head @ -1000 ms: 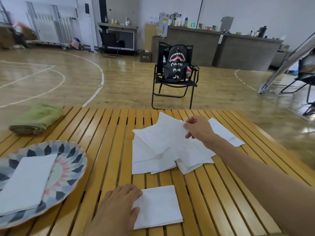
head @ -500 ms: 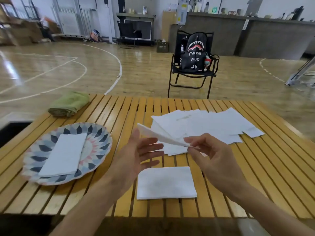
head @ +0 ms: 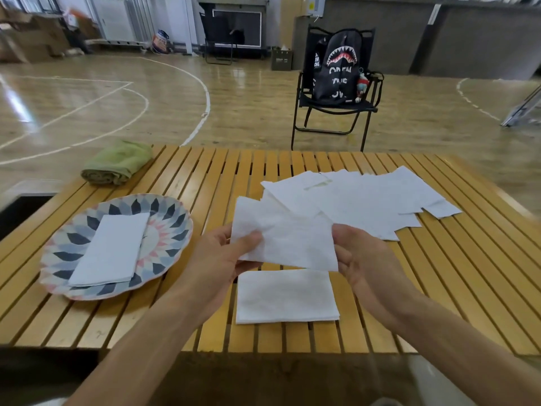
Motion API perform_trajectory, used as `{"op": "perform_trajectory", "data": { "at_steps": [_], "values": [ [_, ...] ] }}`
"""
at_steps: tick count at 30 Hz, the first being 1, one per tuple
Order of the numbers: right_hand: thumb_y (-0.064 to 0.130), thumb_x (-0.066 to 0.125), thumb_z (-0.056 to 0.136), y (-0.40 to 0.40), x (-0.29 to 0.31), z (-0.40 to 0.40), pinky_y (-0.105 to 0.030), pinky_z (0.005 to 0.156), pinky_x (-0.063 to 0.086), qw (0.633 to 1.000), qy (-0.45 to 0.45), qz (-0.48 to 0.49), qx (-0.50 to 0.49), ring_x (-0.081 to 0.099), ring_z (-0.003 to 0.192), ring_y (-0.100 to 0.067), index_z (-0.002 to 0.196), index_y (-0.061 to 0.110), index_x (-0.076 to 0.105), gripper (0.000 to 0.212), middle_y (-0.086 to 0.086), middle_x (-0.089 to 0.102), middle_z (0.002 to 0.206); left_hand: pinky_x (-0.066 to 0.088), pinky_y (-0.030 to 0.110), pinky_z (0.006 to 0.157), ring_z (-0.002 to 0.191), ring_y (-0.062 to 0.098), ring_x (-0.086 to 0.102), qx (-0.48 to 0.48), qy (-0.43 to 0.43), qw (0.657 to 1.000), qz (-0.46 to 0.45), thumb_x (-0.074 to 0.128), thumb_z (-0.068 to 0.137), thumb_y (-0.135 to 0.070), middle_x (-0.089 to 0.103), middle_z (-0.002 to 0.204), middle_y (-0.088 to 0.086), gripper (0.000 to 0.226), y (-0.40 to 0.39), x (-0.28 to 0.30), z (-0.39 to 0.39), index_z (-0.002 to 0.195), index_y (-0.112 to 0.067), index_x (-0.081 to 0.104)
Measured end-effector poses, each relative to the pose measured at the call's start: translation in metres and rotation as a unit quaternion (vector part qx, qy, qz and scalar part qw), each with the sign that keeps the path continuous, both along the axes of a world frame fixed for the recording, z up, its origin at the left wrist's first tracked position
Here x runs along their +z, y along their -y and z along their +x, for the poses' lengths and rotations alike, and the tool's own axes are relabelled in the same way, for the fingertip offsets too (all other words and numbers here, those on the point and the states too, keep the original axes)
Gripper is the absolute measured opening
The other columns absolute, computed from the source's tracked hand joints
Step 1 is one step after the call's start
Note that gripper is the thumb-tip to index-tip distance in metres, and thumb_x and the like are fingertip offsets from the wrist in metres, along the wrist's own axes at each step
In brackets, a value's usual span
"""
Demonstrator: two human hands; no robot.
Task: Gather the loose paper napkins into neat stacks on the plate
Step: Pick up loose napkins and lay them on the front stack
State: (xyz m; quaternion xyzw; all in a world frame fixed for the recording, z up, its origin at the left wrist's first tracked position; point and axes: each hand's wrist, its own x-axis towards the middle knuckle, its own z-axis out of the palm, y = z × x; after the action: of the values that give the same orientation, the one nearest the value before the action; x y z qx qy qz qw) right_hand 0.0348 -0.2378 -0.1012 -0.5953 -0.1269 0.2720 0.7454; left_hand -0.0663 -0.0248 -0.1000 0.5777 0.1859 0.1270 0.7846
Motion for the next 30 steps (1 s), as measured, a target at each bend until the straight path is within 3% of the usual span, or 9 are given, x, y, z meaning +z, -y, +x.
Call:
{"op": "perform_trajectory", "data": {
  "at_steps": [3,5,7,13,18,21,25,27,30],
  "values": [
    [0.020,0.068,0.094,0.003,-0.002,0.007,-0.037,0.085,0.057,0.998,-0.053,-0.021,0.004,0.072,0.106,-0.024,0.124,0.011,0.065,0.032,-0.005,0.075,0.117,0.059,0.027,0.073,0.096,0.014,0.072,-0.013,-0.013,0.999,0.028,0.069,0.088,-0.018,0.075,0.104,-0.003,0.023,0.005,-0.002,0.000,0.111,-0.018,0.071],
    [0.011,0.067,0.094,0.003,-0.006,0.009,-0.026,0.070,0.060,0.996,-0.030,-0.085,-0.020,0.075,0.093,-0.018,0.114,0.012,0.069,0.020,-0.001,0.078,0.105,0.058,0.025,0.071,0.093,0.010,0.071,-0.009,-0.033,0.996,0.079,0.067,0.091,-0.023,0.075,0.100,-0.007,0.018,0.007,-0.005,-0.002,0.108,-0.022,0.072],
    [0.009,0.066,0.095,0.004,-0.010,0.012,-0.020,0.065,0.058,0.989,0.016,-0.144,-0.035,0.075,0.088,-0.011,0.109,0.015,0.070,0.016,0.005,0.078,0.097,0.058,0.024,0.069,0.088,0.006,0.070,0.001,-0.062,0.985,0.161,0.063,0.095,-0.031,0.075,0.093,-0.013,0.011,0.006,-0.007,-0.004,0.101,-0.029,0.072],
    [0.013,0.069,0.093,0.002,-0.017,0.016,-0.028,0.075,0.060,0.945,0.140,-0.286,-0.068,0.071,0.091,-0.012,0.113,0.024,0.065,0.024,0.002,0.074,0.098,0.049,0.011,0.055,0.078,0.002,0.068,-0.019,-0.157,0.912,0.378,0.064,0.094,-0.025,0.071,0.085,-0.011,0.007,0.000,-0.018,-0.006,0.090,-0.030,0.067],
    [0.017,0.071,0.090,-0.003,-0.027,0.014,-0.016,0.065,0.049,0.900,0.222,-0.370,-0.054,0.064,0.089,-0.006,0.112,0.030,0.061,0.027,0.010,0.065,0.099,0.060,0.035,0.077,0.086,0.010,0.065,-0.059,-0.210,0.860,0.462,0.062,0.095,-0.029,0.068,0.092,-0.004,0.007,0.001,-0.025,-0.008,0.092,-0.024,0.067],
    [0.017,0.071,0.088,-0.003,-0.032,0.013,-0.012,0.057,0.048,0.883,0.261,-0.387,-0.038,0.063,0.083,-0.007,0.108,0.032,0.060,0.027,0.009,0.062,0.095,0.059,0.037,0.081,0.085,0.011,0.064,-0.073,-0.232,0.838,0.488,0.063,0.094,-0.031,0.067,0.092,-0.004,0.010,-0.001,-0.028,-0.008,0.091,-0.022,0.067],
    [0.019,0.072,0.088,-0.002,-0.039,0.012,-0.012,0.061,0.045,0.865,0.283,-0.415,-0.013,0.061,0.082,-0.006,0.115,0.030,0.059,0.031,0.011,0.060,0.093,0.056,0.028,0.069,0.077,0.010,0.063,-0.061,-0.244,0.813,0.524,0.066,0.092,-0.032,0.065,0.083,-0.005,0.011,-0.003,-0.036,-0.007,0.085,-0.023,0.065],
    [0.020,0.071,0.088,-0.003,-0.045,0.011,-0.014,0.065,0.046,0.855,0.285,-0.433,0.011,0.060,0.082,-0.007,0.119,0.028,0.059,0.034,0.011,0.059,0.094,0.048,0.022,0.057,0.068,0.010,0.061,-0.048,-0.247,0.798,0.547,0.066,0.091,-0.031,0.063,0.074,-0.005,0.015,-0.003,-0.042,-0.007,0.079,-0.024,0.061],
    [0.023,0.070,0.090,-0.007,-0.049,0.008,-0.014,0.068,0.043,0.830,0.320,-0.456,0.028,0.056,0.086,-0.005,0.127,0.027,0.056,0.039,0.012,0.056,0.101,0.039,0.020,0.052,0.064,0.009,0.058,-0.042,-0.258,0.782,0.566,0.065,0.091,-0.031,0.059,0.071,-0.006,0.019,0.000,-0.051,-0.007,0.077,-0.026,0.054]
  ]
}}
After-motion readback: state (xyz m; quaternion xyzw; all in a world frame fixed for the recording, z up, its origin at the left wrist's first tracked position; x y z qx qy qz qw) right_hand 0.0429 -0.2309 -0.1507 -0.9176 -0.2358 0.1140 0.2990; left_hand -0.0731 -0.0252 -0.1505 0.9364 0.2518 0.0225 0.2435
